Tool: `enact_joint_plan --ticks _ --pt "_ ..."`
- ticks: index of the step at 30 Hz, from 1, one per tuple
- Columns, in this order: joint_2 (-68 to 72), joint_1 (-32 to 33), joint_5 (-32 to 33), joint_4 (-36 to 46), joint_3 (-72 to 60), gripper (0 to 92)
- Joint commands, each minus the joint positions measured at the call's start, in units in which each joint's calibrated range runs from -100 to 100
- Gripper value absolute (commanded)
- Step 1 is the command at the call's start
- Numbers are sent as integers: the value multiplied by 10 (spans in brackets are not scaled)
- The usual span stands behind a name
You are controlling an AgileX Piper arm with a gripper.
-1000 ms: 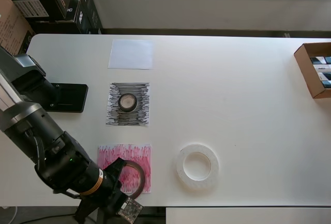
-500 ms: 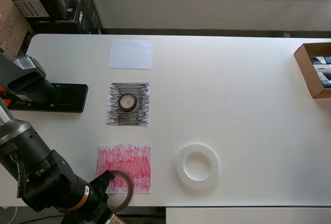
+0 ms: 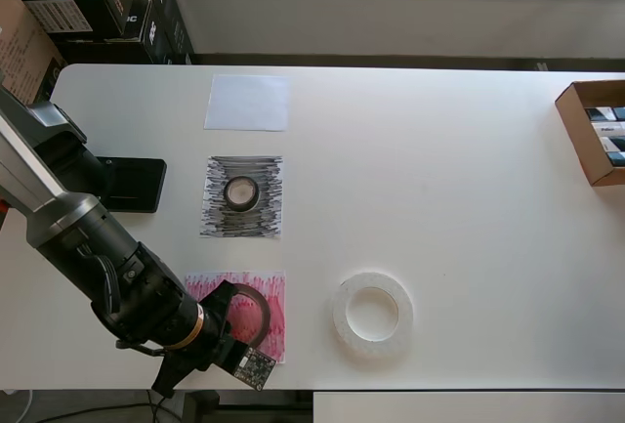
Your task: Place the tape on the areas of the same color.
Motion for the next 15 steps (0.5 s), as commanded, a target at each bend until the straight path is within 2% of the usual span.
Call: enact_joint_plan --ticks 1,15 --pt "2 3 -5 -8 1 1" --pt "3 15 -2 -8 2 1"
